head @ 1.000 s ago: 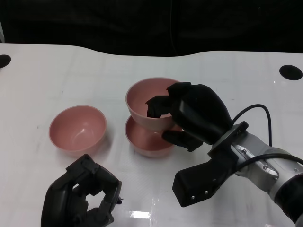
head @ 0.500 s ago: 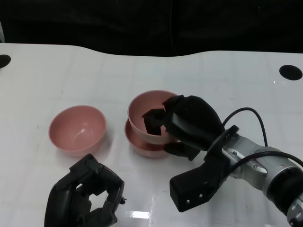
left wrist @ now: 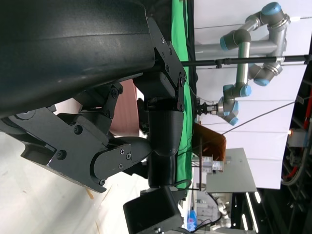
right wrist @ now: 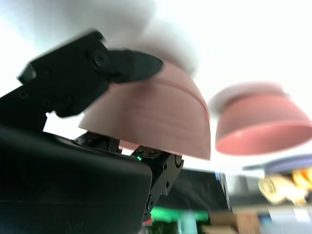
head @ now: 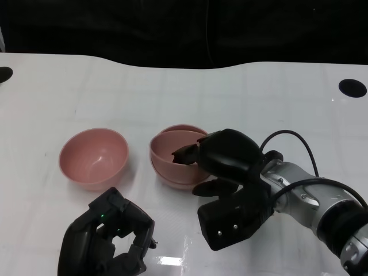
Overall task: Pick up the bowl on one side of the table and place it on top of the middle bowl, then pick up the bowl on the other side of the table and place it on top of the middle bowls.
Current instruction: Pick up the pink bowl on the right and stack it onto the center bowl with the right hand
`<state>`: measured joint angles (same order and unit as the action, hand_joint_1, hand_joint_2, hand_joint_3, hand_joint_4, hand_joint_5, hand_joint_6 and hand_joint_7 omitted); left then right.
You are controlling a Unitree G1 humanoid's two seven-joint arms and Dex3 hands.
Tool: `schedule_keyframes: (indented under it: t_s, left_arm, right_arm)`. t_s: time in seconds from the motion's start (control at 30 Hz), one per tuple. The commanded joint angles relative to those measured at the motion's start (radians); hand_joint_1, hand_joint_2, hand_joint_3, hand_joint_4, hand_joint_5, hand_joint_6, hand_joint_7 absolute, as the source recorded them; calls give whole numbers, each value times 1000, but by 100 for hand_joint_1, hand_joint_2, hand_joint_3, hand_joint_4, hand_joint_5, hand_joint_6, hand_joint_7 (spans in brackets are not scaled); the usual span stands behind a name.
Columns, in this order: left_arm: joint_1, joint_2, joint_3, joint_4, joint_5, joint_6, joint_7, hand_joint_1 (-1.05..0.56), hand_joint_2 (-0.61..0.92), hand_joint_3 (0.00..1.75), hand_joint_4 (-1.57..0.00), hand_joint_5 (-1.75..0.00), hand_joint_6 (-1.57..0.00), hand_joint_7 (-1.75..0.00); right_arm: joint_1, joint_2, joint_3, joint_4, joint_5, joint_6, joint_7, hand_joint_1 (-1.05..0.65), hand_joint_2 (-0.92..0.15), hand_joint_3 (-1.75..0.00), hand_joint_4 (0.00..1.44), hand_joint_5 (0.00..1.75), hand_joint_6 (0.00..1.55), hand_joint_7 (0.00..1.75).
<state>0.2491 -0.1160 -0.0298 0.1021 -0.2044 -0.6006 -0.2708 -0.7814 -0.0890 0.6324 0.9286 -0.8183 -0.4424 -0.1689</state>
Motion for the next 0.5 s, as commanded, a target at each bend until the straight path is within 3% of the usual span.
schedule_keyframes:
  t_s: [0.03,0.33,0.43,0.5]
  left_arm:
    - [5,5,3,-1,-8,-6,4,-17,66,84,-77,-162,-75,-137]
    - [4,7,8,-2,-2,-4,12,-17,72,73,-77,-162,-75,-136]
    - [3,9,9,-2,-5,-1,10,-17,70,77,-77,-161,-75,-136]
    - [0,12,11,-2,0,-2,11,-15,65,88,-77,-162,-75,-138]
  right_arm:
    - [0,-12,-2,-40,9,19,23,-67,-92,-25,31,29,38,3]
    - [36,-45,-7,-130,2,67,24,-72,-92,-34,24,27,34,0]
    - [55,-61,-14,-170,1,78,7,-72,-92,-35,24,27,33,0]
    - [79,-80,-25,-216,-1,87,-16,-72,-92,-36,23,27,32,0]
